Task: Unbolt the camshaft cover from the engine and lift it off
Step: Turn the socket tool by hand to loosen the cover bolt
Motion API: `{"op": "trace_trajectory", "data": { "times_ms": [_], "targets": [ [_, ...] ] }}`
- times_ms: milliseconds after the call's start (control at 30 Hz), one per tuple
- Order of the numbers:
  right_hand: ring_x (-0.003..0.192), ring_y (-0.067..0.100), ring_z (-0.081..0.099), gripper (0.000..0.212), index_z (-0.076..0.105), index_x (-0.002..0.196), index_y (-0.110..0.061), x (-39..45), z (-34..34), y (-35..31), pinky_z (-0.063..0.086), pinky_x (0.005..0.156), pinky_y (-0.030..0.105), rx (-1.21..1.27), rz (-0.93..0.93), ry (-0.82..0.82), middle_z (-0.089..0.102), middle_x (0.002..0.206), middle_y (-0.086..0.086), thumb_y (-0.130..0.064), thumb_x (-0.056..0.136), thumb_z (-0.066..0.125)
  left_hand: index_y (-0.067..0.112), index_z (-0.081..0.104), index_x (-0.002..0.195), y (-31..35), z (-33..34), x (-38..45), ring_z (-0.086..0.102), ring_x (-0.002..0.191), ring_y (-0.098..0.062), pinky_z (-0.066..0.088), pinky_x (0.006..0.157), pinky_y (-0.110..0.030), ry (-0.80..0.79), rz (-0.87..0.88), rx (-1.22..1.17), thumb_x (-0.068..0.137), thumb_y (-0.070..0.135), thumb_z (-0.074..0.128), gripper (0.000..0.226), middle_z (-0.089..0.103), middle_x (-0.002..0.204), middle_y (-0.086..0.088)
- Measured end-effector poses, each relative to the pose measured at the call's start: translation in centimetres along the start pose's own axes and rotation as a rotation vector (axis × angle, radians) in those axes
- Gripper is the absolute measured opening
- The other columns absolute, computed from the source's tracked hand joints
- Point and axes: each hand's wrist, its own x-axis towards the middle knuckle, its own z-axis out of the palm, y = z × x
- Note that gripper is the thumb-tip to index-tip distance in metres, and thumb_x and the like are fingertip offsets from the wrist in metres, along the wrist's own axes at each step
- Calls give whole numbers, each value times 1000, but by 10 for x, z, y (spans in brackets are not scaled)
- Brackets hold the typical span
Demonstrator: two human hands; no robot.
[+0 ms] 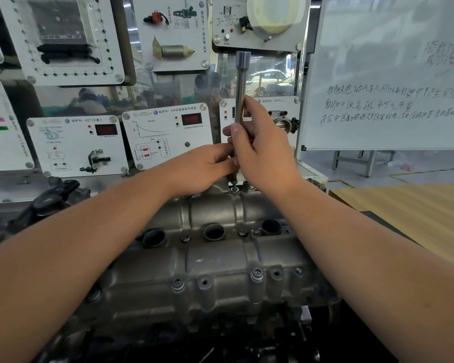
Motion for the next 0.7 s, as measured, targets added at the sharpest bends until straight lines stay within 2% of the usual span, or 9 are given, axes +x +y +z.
{"op": "trace_trajectory", "data": {
  "times_ms": [100,167,267,333,400,467,533,600,700],
  "targets": [
    [82,3,65,42,50,142,-13,1,1,1,52,79,23,-28,-22,-6,72,93,-10,-23,102,56,28,61,120,2,-1,1,59,66,13,40,58,-6,0,12,22,107,40,50,21,69,79,24],
    [77,-6,60,31,60,131,-12,2,1,3,45,71,10,-33,-43,32,63,80,-20,-19,101,58,32,61,118,1,-1,2,60,72,12,41,62,-8,7,22,28,105,40,52,17,69,88,18],
    [68,1,61,18,61,117,-10,2,1,4,52,68,24,-32,-26,11,67,80,-11,-15,102,51,32,64,114,-1,0,1,60,67,9,41,59,-9,11,-1,14,106,43,50,19,70,82,20],
    [69,4,64,26,55,129,-15,2,0,4,56,71,34,4,4,-6,73,92,-6,-15,104,47,30,65,117,0,0,0,62,67,2,43,59,-13,11,-25,13,108,46,45,28,69,83,27],
    [81,10,69,47,39,151,-20,2,0,2,57,77,32,39,37,-8,75,102,-2,-18,104,49,29,64,120,1,0,-1,62,67,-4,48,62,-19,9,-30,28,108,48,43,31,71,85,20],
    [86,11,70,55,35,154,-20,1,0,1,55,78,27,31,21,-21,75,100,-1,-22,103,54,31,62,120,1,-1,-1,62,67,-1,48,61,-21,8,-19,54,107,45,45,25,70,85,11],
    [84,-3,66,47,47,146,-16,1,1,3,50,75,14,9,-18,-17,71,92,-14,-22,101,58,34,59,121,3,-1,-1,62,76,6,45,63,-14,4,1,61,107,42,48,19,68,91,14],
    [78,-13,60,34,57,134,-13,2,1,5,43,69,5,-10,-44,18,62,82,-25,-18,101,57,37,58,125,5,-2,-1,64,93,3,50,80,-16,4,5,44,106,43,50,21,69,104,15],
    [77,-3,64,20,58,121,-17,1,1,4,49,65,13,2,-21,5,68,87,-16,-17,102,51,31,61,121,7,-1,-3,68,98,-19,55,89,-41,-8,-23,24,107,44,47,23,72,107,3]
  ]
}}
